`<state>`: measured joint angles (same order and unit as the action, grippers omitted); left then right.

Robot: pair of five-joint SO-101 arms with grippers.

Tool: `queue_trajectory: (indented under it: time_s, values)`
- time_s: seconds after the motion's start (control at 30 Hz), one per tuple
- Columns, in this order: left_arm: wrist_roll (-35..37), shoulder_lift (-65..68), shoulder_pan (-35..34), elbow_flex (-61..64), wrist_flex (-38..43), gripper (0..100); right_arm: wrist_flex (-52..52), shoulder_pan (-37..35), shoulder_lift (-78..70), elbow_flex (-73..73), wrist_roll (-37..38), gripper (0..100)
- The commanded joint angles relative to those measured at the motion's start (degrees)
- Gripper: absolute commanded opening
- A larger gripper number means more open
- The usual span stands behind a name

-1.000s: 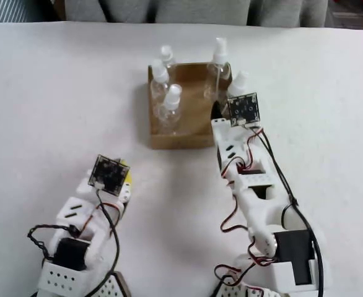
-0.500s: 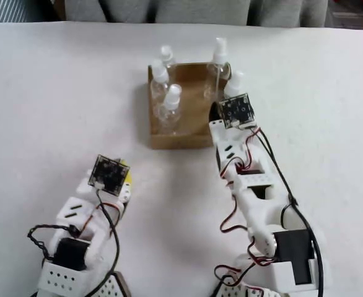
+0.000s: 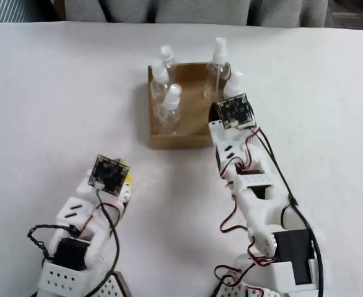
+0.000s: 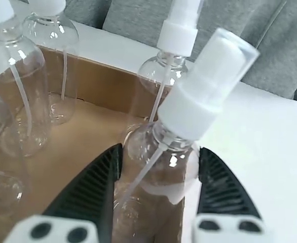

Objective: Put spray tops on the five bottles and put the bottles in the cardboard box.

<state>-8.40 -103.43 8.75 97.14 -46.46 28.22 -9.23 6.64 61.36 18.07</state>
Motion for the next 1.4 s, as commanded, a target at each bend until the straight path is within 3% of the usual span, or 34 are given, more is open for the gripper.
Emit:
queue_trajectory:
  time_s: [0.0, 0.47, 0.77, 1.37]
  values:
    - [-0.26, -1.01, -0.57, -0.18, -0.18, 2, 0.84, 0.04, 0.66, 0.09, 3.69, 8.0]
    - [-0.26, -1.01, -0.57, -0.18, -0.18, 2, 3.74, 0.04, 0.57, 1.49, 3.78, 8.7]
    - [-0.26, -1.01, -0.57, -0.18, -0.18, 2, 3.91, -0.4, 0.84, 2.9, 3.69, 23.8]
    - [-0.26, -1.01, -0.57, -0.18, -0.18, 2, 4.0, -0.31, 0.92, 2.9, 4.22, 23.7]
